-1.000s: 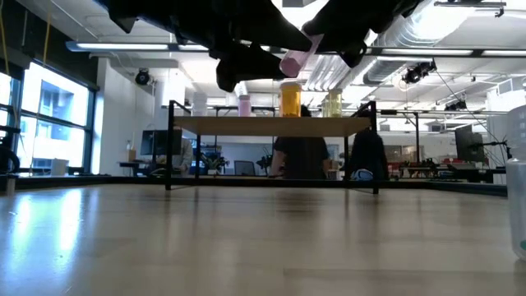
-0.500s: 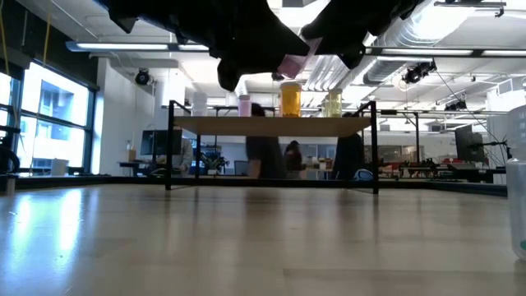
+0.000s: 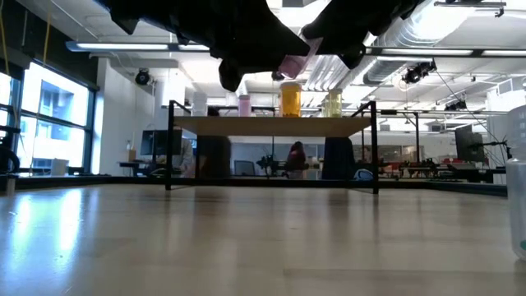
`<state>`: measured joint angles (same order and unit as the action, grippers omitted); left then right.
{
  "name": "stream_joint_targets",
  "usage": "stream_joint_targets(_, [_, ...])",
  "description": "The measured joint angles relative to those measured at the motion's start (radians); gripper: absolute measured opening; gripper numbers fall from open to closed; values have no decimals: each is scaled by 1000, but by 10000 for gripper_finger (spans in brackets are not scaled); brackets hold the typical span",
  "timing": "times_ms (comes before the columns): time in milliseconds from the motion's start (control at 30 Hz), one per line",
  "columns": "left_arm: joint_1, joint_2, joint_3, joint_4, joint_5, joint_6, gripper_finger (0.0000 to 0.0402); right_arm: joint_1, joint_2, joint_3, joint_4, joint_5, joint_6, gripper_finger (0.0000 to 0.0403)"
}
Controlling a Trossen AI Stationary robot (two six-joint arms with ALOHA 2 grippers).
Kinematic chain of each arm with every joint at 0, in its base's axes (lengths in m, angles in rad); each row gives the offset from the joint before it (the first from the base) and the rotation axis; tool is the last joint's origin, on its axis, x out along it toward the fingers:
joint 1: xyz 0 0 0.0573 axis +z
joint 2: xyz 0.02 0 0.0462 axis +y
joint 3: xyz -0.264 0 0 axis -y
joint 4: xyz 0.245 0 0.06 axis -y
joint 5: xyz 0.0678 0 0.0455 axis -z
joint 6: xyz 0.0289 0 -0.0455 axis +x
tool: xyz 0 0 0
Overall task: Pick and place medicine bottles onto shelf by color
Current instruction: Put the pink pill bottle on the shelf aligned with the other pink pill bottle
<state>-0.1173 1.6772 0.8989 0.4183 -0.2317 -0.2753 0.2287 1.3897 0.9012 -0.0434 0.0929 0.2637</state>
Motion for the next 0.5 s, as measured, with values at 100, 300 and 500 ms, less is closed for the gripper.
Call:
stream_joint_targets(100, [-3, 0, 0, 0, -1, 28, 99, 0, 0, 0, 1, 1, -5, 109])
stream_joint_targets(300, [-9, 0, 1, -1, -15, 43, 96, 0, -2, 0, 3, 7, -22, 141])
stream_joint_targets(500, [-10, 0, 1, -4, -15, 44, 97, 0, -9, 0, 2, 8, -32, 189])
